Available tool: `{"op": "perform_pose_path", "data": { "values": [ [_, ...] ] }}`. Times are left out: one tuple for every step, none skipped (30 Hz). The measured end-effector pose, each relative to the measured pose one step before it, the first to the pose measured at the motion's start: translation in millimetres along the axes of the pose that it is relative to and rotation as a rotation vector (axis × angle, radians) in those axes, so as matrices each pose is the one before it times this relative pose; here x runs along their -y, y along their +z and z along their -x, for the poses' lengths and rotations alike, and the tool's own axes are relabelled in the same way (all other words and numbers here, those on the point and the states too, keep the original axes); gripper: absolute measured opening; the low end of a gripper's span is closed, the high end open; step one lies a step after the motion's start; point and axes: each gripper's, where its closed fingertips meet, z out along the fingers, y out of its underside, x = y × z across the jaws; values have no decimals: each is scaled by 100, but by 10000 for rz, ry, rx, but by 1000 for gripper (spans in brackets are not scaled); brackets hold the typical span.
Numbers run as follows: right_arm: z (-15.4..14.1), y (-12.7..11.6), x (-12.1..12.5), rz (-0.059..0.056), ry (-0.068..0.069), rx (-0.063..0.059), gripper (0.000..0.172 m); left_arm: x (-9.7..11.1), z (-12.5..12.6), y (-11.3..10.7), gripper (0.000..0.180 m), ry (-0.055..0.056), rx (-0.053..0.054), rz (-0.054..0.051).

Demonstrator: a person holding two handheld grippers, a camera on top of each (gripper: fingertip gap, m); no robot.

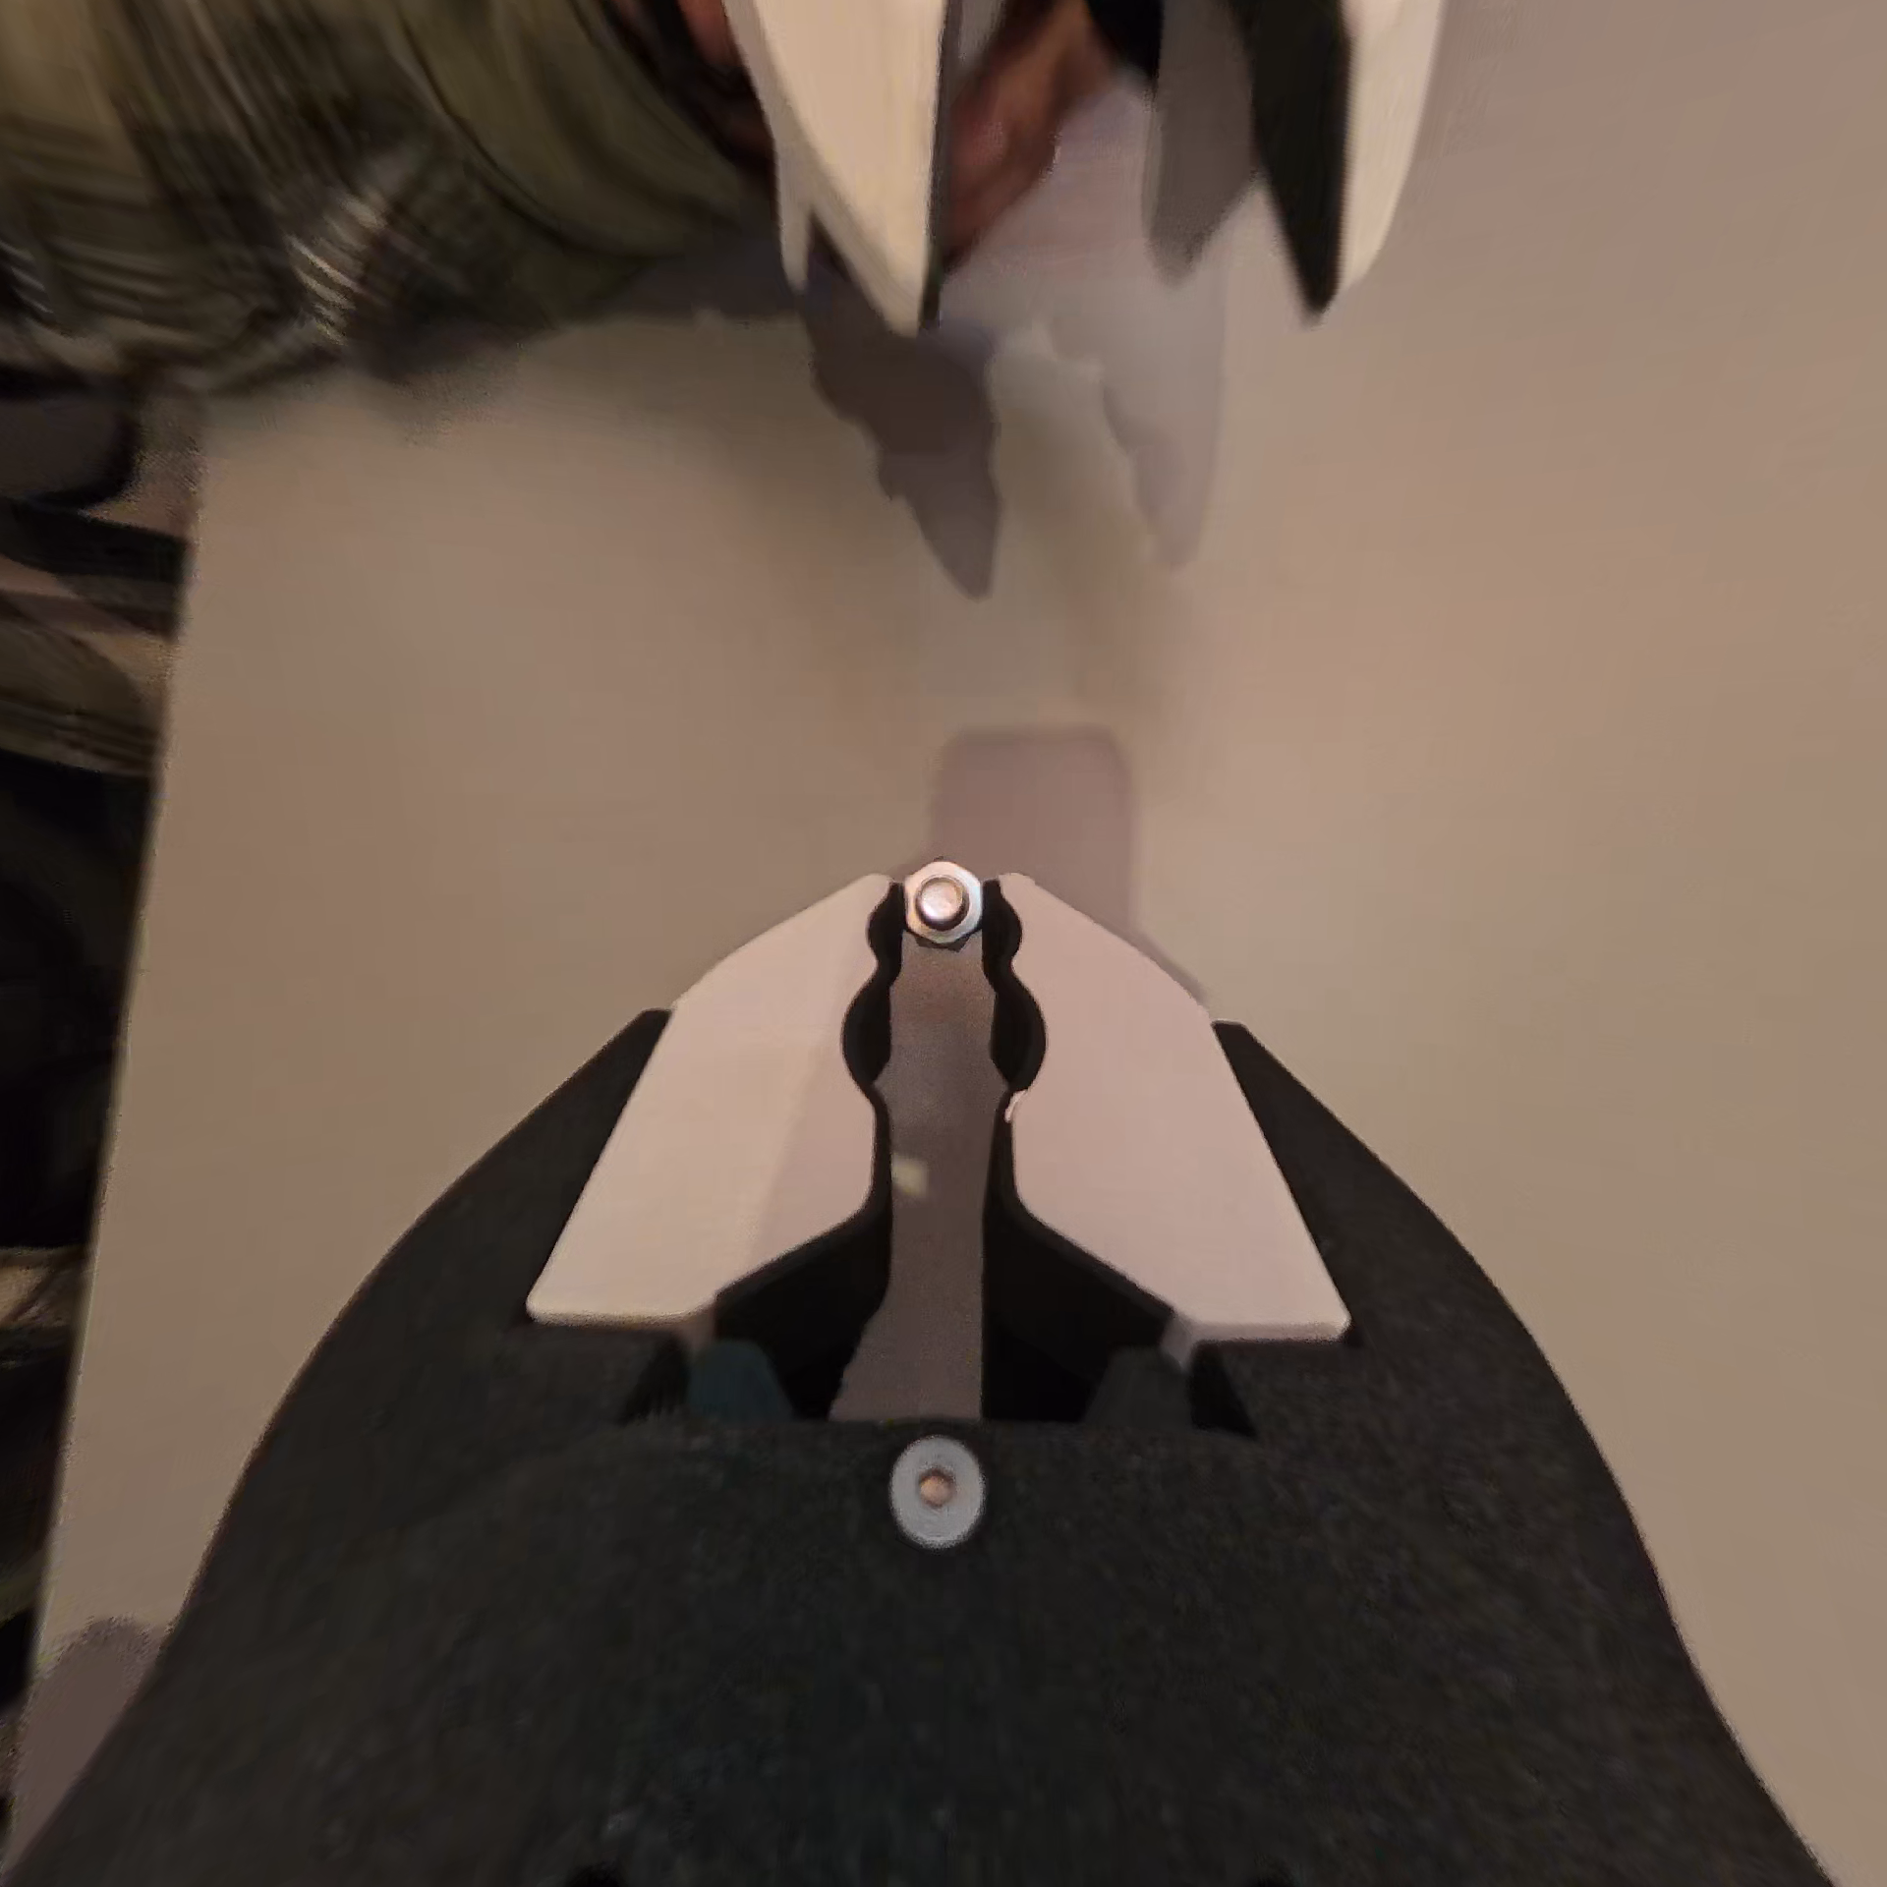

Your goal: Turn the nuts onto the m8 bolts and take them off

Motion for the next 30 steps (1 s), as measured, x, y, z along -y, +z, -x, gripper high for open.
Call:
{"op": "perform_pose_path", "data": {
  "values": [
    [264,-1312,792,-284,-73,117,14,135,-535,518,45,-24,-262,-130],
    [332,-1268,898,-318,-104,156,14,118,-607,616,46,-37,-273,-98],
    [419,-1174,975,-344,-116,194,14,93,-625,698,46,-1,-261,-75],
    [427,-1022,893,-284,-153,196,14,44,-643,743,46,15,-252,-14],
    [336,-854,749,-212,-179,120,14,28,-569,745,46,30,-201,24],
    [352,-698,609,-164,-199,149,14,65,-503,751,46,47,-170,-2],
    [268,-556,470,-101,-175,90,14,35,-521,735,45,34,-188,14],
    [139,-417,259,11,-169,-3,14,-39,-487,659,45,30,-184,68],
    [189,-267,38,121,-186,26,14,-118,-401,575,44,49,-136,123],
    [178,-124,-92,164,-185,31,14,-137,-291,466,43,60,-80,123],
    [249,-22,-70,107,-193,76,14,-80,-264,370,42,39,-84,68],
    [270,36,-96,90,-196,101,14,-25,-265,282,42,1,-122,18],
    [217,77,-84,83,-156,89,14,13,-176,177,40,-1,-83,-14],
    [264,115,-74,71,-117,146,14,22,-32,102,39,26,10,-23],
    [297,149,-58,63,-65,186,14,21,9,19,38,42,25,-13],
    [76,165,-55,71,-53,62,14,39,-68,-25,35,29,-41,-16],
    [-10,142,-64,64,-45,20,14,41,-101,-33,33,-10,-69,-26],
    [55,124,-25,29,-26,85,14,70,-106,-40,33,-25,-74,-37],
    [33,103,63,-48,-23,79,14,41,-77,-40,32,-31,-62,-25],
    [38,88,75,-50,-22,65,14,55,-79,-38,32,-24,-65,-29],
    [16,76,-21,17,-34,53,14,28,-152,-17,32,-23,-106,-21],
    [57,59,-13,13,-58,63,14,-14,-133,3,31,-45,-105,12],
    [34,47,52,-40,-61,47,14,-56,-63,25,30,-48,-53,38],
    [44,12,102,-72,-29,60,14,-27,-41,26,30,-11,-26,21],
    [63,-2,129,-83,7,83,14,3,-98,22,29,6,-56,7],
    [50,16,98,-59,0,58,14,11,-99,22,28,-13,-61,13],
    [2,11,63,-25,-26,0,14,11,-80,5,27,-27,-53,2],
    [-13,21,21,10,-23,-7,14,-20,-111,8,24,-30,-92,7],
    [-51,12,39,1,-1,-19,14,-29,-105,-11,20,-27,-87,6],
    [32,24,84,-36,-8,23,14,16,-30,-13,16,-5,-26,-27]
  ]
}}
